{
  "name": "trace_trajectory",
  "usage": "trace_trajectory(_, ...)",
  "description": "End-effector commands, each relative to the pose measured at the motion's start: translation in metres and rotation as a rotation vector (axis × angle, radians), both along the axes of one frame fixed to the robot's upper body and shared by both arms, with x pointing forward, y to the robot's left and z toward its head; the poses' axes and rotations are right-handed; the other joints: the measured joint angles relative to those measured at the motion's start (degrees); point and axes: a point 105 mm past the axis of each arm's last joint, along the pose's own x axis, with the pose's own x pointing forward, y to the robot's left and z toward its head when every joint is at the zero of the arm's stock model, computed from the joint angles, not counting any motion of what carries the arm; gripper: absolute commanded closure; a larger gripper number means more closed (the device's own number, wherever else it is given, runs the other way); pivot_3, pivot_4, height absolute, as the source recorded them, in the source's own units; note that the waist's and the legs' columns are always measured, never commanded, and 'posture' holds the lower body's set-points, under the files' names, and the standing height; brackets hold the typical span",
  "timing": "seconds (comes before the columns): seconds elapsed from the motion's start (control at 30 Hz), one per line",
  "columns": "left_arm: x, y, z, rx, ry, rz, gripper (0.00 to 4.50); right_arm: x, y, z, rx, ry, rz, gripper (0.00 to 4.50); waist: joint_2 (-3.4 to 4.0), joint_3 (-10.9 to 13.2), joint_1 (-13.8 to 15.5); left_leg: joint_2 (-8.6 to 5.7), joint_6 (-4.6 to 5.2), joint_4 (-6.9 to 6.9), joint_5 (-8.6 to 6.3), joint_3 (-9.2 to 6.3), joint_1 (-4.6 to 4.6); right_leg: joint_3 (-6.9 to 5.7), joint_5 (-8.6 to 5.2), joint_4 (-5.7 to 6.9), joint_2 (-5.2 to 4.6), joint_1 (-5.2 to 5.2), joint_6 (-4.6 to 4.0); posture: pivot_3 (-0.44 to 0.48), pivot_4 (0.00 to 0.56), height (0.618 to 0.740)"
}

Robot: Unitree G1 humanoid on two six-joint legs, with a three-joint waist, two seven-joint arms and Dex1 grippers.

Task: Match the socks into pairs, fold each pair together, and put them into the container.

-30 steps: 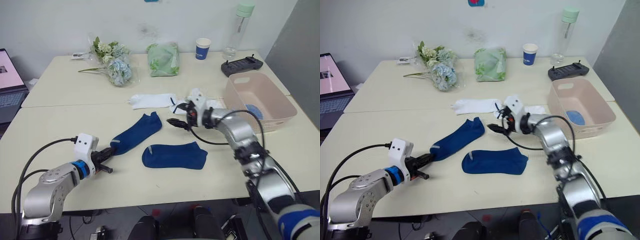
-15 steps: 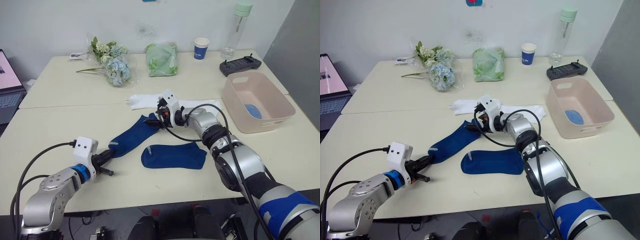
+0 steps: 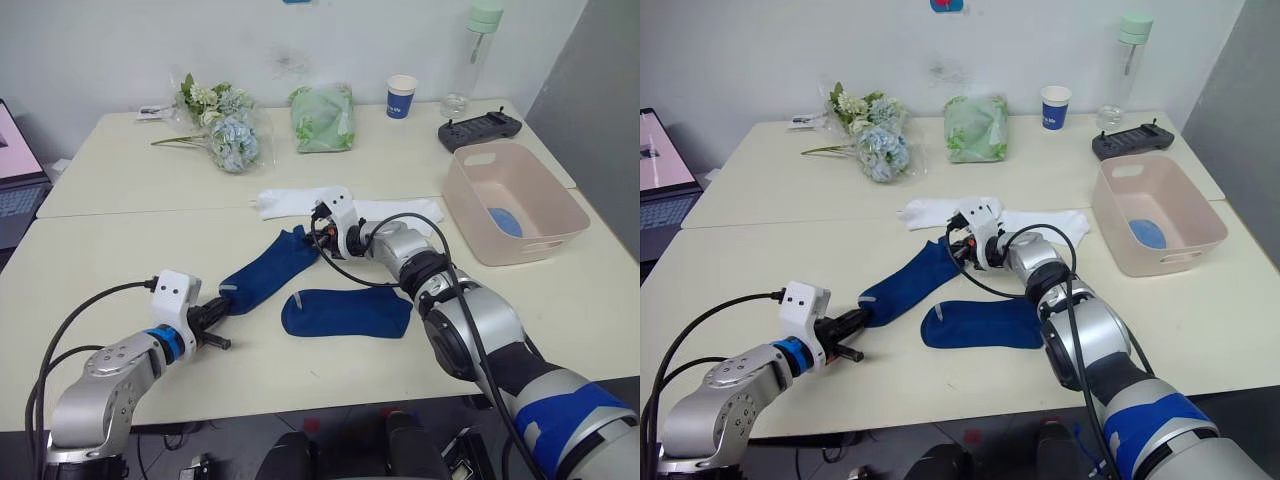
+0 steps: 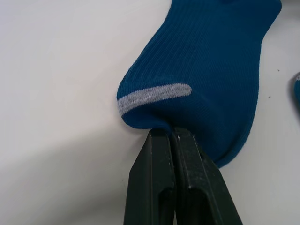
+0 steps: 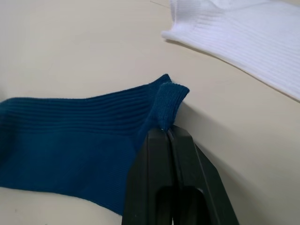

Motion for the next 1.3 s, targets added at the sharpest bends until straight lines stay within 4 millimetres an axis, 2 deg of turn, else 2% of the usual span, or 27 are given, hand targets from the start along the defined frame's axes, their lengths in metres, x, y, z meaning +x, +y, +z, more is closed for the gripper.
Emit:
trace_trajectory(0.03, 0.004, -0.005, 0.01, 0.008, -0.035, -0.029, 4.5, 0.007, -0.005, 0.019, 0.055, -0.034, -0.012, 4.46, 0.01, 0.01, -0.01, 0.0, 0.0, 0.0, 0.0, 0.0, 0.0, 0.0, 0.0, 0.0, 0.0, 0.0, 0.0, 0.0, 0.15, 0.74)
trace_trajectory(0.13, 0.007, -0.011, 0.018, -0.007, -0.067, -0.055, 4.5, 0.012, -0.024, 0.018, 0.076, -0.021, -0.05, 4.46, 0.0, 0.0, 0.04, 0.0, 0.0, 0.01, 0.0, -0.02, -0.02, -0.01, 0.0, -0.01, -0.01, 0.0, 0.0, 0.0, 0.15, 0.74)
trace_trajectory(0.23, 0.013, -0.016, 0.035, -0.012, -0.142, -0.079, 4.5, 0.014, -0.045, 0.021, 0.128, 0.011, -0.072, 4.46, 0.0, 0.0, 0.15, 0.01, 0.0, 0.01, 0.0, -0.03, -0.03, -0.03, 0.0, -0.02, -0.01, 0.0, 0.0, 0.0, 0.15, 0.74)
trace_trajectory(0.3, 0.019, -0.022, 0.05, -0.044, -0.19, -0.101, 4.5, 0.01, -0.062, 0.033, 0.194, 0.013, -0.091, 4.46, 0.0, 0.0, 0.19, 0.01, 0.0, 0.03, 0.0, -0.05, -0.06, -0.04, 0.0, -0.03, -0.01, 0.0, 0.0, 0.0, 0.15, 0.74)
trace_trajectory(0.37, 0.022, -0.03, 0.059, -0.08, -0.212, -0.132, 4.5, -0.001, -0.074, 0.041, 0.236, 0.011, -0.116, 4.46, 0.0, 0.0, 0.23, 0.05, 0.0, 0.08, 0.0, -0.12, -0.22, -0.09, 0.0, -0.04, -0.04, -0.05, 0.0, 0.0, 0.15, 0.74)
trace_trajectory(0.53, 0.022, -0.043, 0.066, -0.102, -0.205, -0.192, 4.5, -0.031, -0.094, 0.047, 0.25, 0.014, -0.168, 4.46, 0.01, -0.01, -0.33, 0.06, 0.0, 0.09, 0.0, -0.01, -0.43, -0.01, 0.0, 0.04, -0.04, -0.34, 0.01, 0.0, 0.15, 0.74)
trace_trajectory(0.6, 0.018, -0.051, 0.07, -0.115, -0.189, -0.239, 4.5, -0.055, -0.119, 0.055, 0.283, 0.021, -0.225, 4.46, 0.01, -0.01, 0.04, 0.05, 0.0, 0.08, 0.0, -0.03, -0.46, -0.02, 0.0, 0.05, -0.03, -0.37, 0.01, 0.0, 0.15, 0.74)
trace_trajectory(0.67, 0.01, -0.058, 0.068, -0.122, -0.162, -0.291, 4.5, -0.077, -0.132, 0.058, 0.298, 0.034, -0.257, 4.46, 0.01, -0.01, 0.34, 0.08, 0.0, 0.11, 0.0, -0.11, -0.61, -0.08, 0.0, 0.03, -0.04, -0.43, 0.01, 0.0, 0.15, 0.74)
trace_trajectory(0.77, 0.002, -0.065, 0.065, -0.137, -0.132, -0.333, 4.5, -0.098, -0.136, 0.059, 0.313, 0.05, -0.286, 4.46, 0.0, -0.01, 0.76, 0.0, 0.01, 0.15, 0.0, -0.05, -0.71, -0.02, 0.01, 0.03, -0.07, -0.5, 0.01, 0.0, 0.15, 0.74)
trace_trajectory(0.83, 0.0, -0.067, 0.064, -0.142, -0.118, -0.341, 4.5, -0.104, -0.14, 0.059, 0.328, 0.066, -0.327, 4.46, 0.0, -0.01, 0.73, 0.02, 0.01, 0.15, 0.01, -0.01, -0.66, 0.0, 0.02, 0.09, -0.05, -0.49, 0.0, 0.0, 0.15, 0.74)
trace_trajectory(1.0, -0.002, -0.079, 0.049, -0.125, -0.065, -0.379, 4.5, -0.138, -0.152, 0.035, 0.323, 0.115, -0.421, 4.46, 0.02, -0.05, 1.7, 0.0, -0.02, 0.09, 0.02, -0.05, -0.65, -0.07, 0.03, 0.05, 0.03, -0.48, -0.03, 0.0, 0.15, 0.74)
trace_trajectory(1.17, -0.003, -0.086, 0.036, -0.109, -0.044, -0.394, 4.5, -0.155, -0.15, 0.019, 0.315, 0.16, -0.446, 4.46, 0.02, -0.05, 1.74, -0.04, 0.0, 0.14, 0.03, 0.05, -0.62, 0.02, 0.03, 0.04, -0.04, -0.44, -0.02, 0.0, 0.15, 0.74)
trace_trajectory(1.3, -0.003, -0.084, 0.032, -0.096, -0.028, -0.394, 4.5, -0.164, -0.148, 0.01, 0.303, 0.177, -0.457, 4.46, 0.02, -0.05, 1.63, -0.05, -0.01, 0.1, 0.03, 0.04, -0.56, -0.02, 0.03, 0.08, 0.06, -0.43, -0.02, 0.0, 0.15, 0.74)
